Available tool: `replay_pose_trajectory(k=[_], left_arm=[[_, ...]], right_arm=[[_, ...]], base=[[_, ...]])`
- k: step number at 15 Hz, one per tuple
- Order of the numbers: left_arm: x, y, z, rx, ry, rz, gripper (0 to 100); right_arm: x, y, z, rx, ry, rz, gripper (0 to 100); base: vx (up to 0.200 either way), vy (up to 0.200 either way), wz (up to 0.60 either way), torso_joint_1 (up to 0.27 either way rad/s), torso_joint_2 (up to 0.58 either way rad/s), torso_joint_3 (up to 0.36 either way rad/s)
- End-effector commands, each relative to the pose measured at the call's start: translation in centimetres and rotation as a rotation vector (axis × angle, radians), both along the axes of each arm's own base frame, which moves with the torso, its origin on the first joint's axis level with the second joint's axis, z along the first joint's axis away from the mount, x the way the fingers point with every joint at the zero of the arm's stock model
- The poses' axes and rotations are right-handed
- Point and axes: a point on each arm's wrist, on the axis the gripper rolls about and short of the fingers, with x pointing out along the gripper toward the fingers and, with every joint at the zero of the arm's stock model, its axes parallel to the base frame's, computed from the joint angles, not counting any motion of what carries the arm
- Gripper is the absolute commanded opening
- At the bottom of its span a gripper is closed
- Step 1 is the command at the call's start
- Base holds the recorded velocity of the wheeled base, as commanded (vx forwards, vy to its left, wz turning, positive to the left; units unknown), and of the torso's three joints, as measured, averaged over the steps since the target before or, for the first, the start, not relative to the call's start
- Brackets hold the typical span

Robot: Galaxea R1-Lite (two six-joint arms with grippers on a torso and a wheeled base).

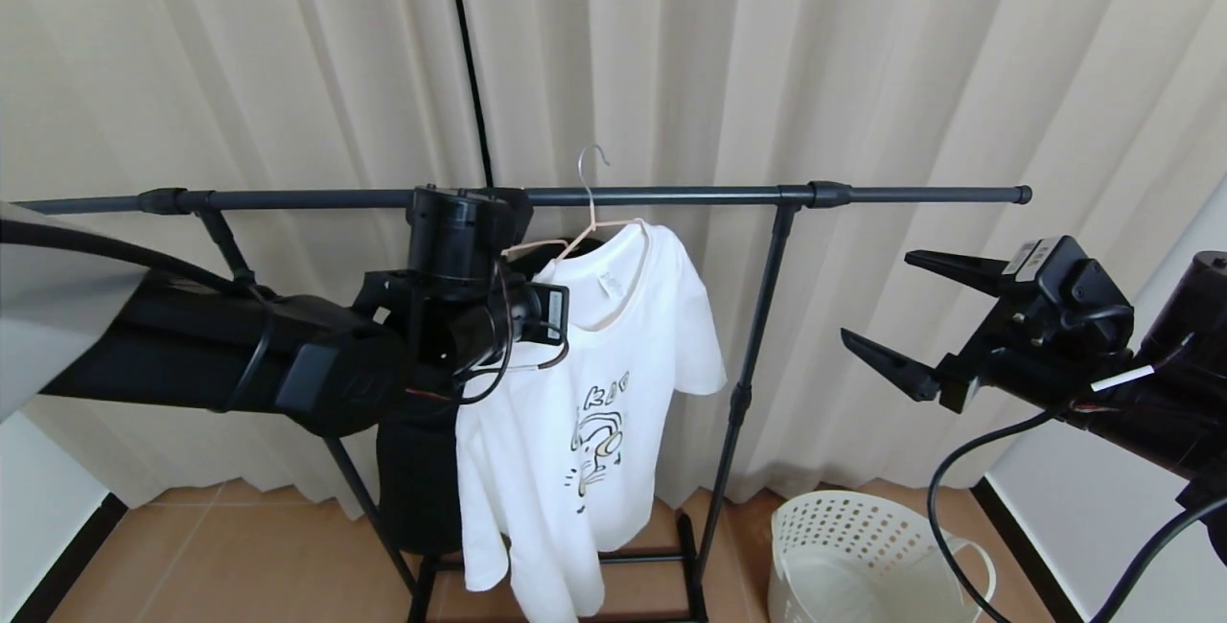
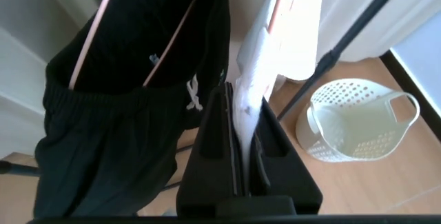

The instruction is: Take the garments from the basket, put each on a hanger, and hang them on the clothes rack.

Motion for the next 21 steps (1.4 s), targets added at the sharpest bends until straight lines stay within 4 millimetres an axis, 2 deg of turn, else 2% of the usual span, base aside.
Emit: replay_pose_trajectory(k=[1,8,16,17,19,21], left_arm=[[1.7,-0.9,-1.3,0.008,0.009,0.021,0],[2.9,-1.6,-3.2,0.011,0.044,0.036,0],[3.1,-1.8,-4.4,0.034,0.063,0.052,0],[3.1,-1.8,-4.4,0.032,0.063,0.053,100],[2.6,-1.7,-4.1,0.025,0.063,0.064,100],[0.9,-1.2,-2.2,0.02,0.033,0.072,100]], right_arm=[[0.1,0.0,-0.1,-0.001,0.003,0.001,100],[0.1,0.0,-0.1,-0.001,0.003,-0.001,100],[0.0,0.0,0.1,0.001,-0.006,-0.001,100],[0.0,0.0,0.1,0.001,-0.006,-0.001,100],[-0.1,0.0,0.2,0.001,-0.009,-0.001,100],[-0.3,0.0,0.5,0.003,-0.02,-0.001,100]], base=[[0.0,0.0,0.0,0.0,0.0,0.0],[0.0,0.0,0.0,0.0,0.0,0.0],[0.0,0.0,0.0,0.0,0.0,0.0],[0.0,0.0,0.0,0.0,0.0,0.0],[0.0,0.0,0.0,0.0,0.0,0.0],[0.0,0.0,0.0,0.0,0.0,0.0]])
